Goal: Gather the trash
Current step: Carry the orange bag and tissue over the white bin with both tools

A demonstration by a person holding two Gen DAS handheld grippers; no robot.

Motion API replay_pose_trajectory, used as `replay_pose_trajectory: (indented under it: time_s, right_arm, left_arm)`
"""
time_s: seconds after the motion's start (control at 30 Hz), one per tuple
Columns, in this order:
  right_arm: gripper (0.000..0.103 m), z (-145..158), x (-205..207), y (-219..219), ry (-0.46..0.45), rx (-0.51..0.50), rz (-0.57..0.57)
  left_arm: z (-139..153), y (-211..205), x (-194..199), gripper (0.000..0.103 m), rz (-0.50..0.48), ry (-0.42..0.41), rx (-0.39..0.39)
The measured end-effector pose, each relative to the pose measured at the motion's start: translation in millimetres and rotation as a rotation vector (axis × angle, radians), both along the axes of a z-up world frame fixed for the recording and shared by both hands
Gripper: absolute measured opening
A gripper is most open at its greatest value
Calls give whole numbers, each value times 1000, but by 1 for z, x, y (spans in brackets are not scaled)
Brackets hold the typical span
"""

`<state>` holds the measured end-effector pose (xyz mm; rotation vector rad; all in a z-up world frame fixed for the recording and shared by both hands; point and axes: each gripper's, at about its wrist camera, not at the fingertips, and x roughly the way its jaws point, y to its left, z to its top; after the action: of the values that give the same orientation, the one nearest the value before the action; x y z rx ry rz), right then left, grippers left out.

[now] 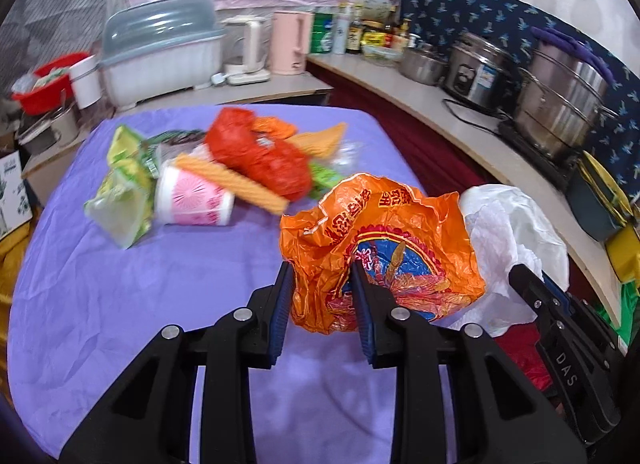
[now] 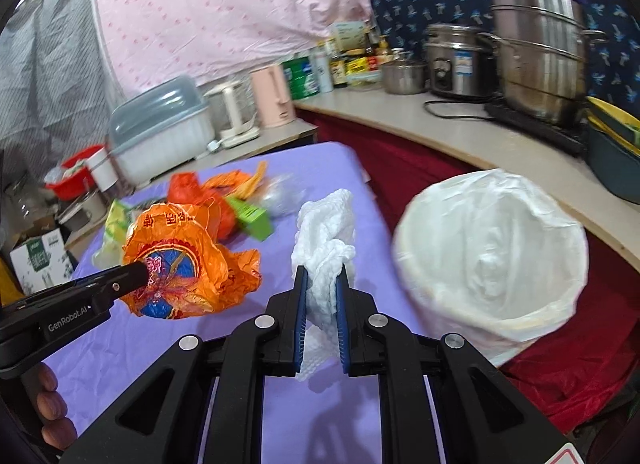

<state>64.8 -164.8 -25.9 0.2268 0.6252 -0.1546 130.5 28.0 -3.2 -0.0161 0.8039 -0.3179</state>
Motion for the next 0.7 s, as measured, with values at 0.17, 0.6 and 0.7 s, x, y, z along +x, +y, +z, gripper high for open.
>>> replay_pose_trajectory:
  time_s: [0.17, 0.6, 0.7]
  right_arm:
    - [12, 9, -18, -56, -29, 4, -103]
    - [12, 2, -19, -162, -17, 44, -241]
    - [12, -6, -14, -176, -7, 69, -257]
  left_arm:
    - [14, -54, -6, 28, -89, -30, -1]
    - [12, -188, 5, 28, -244, -32, 42]
    - [3, -204, 11, 28, -256, -15, 58]
